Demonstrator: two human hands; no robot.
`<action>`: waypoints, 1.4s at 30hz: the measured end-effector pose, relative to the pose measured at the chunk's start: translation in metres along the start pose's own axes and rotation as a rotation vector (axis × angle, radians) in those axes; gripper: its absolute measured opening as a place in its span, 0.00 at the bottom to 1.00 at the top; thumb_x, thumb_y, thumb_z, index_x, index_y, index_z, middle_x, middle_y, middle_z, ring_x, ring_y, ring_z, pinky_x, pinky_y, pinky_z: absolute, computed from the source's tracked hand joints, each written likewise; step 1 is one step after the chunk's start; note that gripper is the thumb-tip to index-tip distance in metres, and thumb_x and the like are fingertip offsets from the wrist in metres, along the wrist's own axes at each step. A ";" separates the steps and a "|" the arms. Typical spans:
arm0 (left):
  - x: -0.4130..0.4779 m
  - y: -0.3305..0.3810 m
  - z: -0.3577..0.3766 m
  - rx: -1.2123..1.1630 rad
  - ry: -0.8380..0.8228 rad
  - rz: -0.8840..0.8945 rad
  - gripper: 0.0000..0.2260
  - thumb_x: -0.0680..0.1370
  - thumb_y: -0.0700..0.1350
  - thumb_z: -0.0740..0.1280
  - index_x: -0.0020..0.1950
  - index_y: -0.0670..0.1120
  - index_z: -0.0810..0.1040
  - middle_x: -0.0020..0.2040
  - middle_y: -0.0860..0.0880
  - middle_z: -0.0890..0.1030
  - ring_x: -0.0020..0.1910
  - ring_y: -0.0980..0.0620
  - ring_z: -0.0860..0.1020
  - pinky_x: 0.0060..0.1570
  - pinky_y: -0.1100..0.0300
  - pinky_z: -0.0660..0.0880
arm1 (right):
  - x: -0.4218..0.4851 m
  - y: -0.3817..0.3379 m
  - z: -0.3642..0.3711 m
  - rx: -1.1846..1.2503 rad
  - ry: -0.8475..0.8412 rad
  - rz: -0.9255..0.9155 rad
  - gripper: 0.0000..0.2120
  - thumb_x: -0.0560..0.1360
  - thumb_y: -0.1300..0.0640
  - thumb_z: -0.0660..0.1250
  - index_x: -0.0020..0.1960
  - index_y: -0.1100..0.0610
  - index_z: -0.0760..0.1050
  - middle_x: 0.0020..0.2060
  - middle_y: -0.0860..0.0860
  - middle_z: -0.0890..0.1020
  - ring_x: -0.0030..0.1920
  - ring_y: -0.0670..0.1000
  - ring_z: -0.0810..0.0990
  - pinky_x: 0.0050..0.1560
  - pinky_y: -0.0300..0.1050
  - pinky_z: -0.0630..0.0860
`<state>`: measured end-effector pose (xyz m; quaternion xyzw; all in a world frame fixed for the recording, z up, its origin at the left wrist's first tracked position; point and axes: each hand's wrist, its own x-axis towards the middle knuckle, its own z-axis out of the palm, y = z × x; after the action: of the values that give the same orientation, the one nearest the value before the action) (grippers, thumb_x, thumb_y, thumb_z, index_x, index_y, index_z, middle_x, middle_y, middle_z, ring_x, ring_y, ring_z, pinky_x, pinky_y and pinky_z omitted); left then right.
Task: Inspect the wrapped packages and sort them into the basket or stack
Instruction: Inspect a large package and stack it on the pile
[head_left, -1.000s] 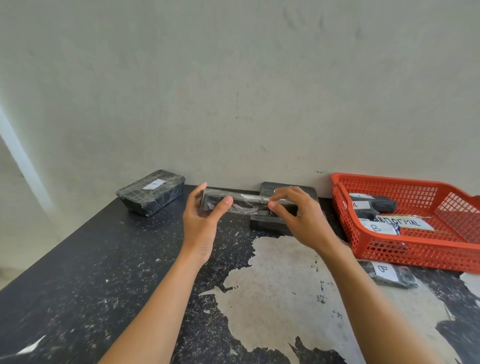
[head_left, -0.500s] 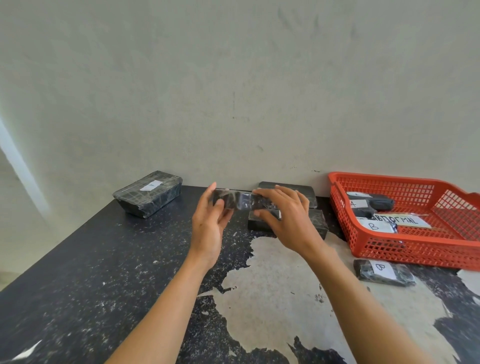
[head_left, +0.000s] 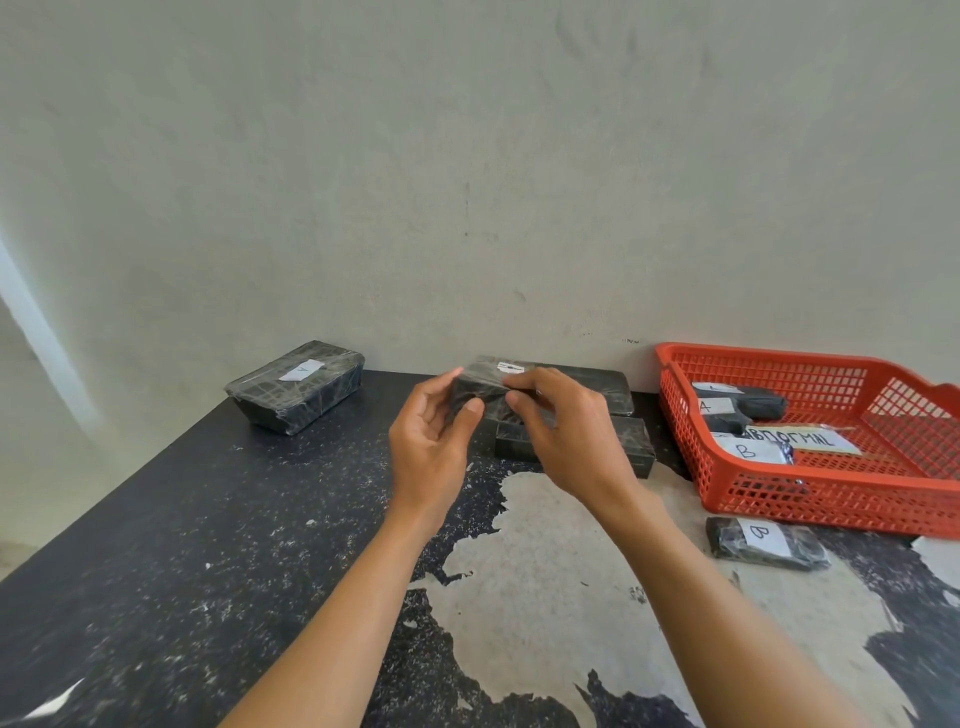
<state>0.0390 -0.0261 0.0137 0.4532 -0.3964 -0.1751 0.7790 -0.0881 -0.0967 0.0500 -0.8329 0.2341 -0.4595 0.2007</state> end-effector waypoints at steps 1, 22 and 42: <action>0.000 -0.001 0.000 0.016 -0.001 0.004 0.15 0.77 0.34 0.69 0.62 0.44 0.78 0.58 0.49 0.83 0.59 0.54 0.81 0.60 0.60 0.77 | 0.000 0.001 0.000 -0.002 0.026 -0.009 0.07 0.79 0.61 0.67 0.54 0.59 0.81 0.46 0.50 0.84 0.46 0.46 0.81 0.49 0.40 0.77; -0.008 -0.005 0.007 0.244 0.093 0.122 0.09 0.79 0.40 0.68 0.57 0.50 0.78 0.61 0.48 0.79 0.62 0.57 0.77 0.63 0.55 0.75 | -0.009 0.016 0.008 -0.160 -0.055 -0.011 0.22 0.72 0.60 0.72 0.64 0.48 0.74 0.56 0.40 0.79 0.59 0.42 0.73 0.68 0.40 0.55; -0.023 0.002 -0.021 0.342 -0.023 -0.080 0.43 0.59 0.52 0.84 0.70 0.50 0.68 0.68 0.49 0.70 0.65 0.56 0.75 0.66 0.56 0.74 | -0.071 0.017 -0.047 -0.066 -0.184 0.154 0.26 0.73 0.50 0.74 0.69 0.49 0.70 0.60 0.41 0.73 0.57 0.40 0.73 0.58 0.36 0.73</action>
<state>0.0405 0.0014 -0.0010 0.5926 -0.4109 -0.1411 0.6783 -0.1653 -0.0755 0.0161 -0.8573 0.2931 -0.3565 0.2283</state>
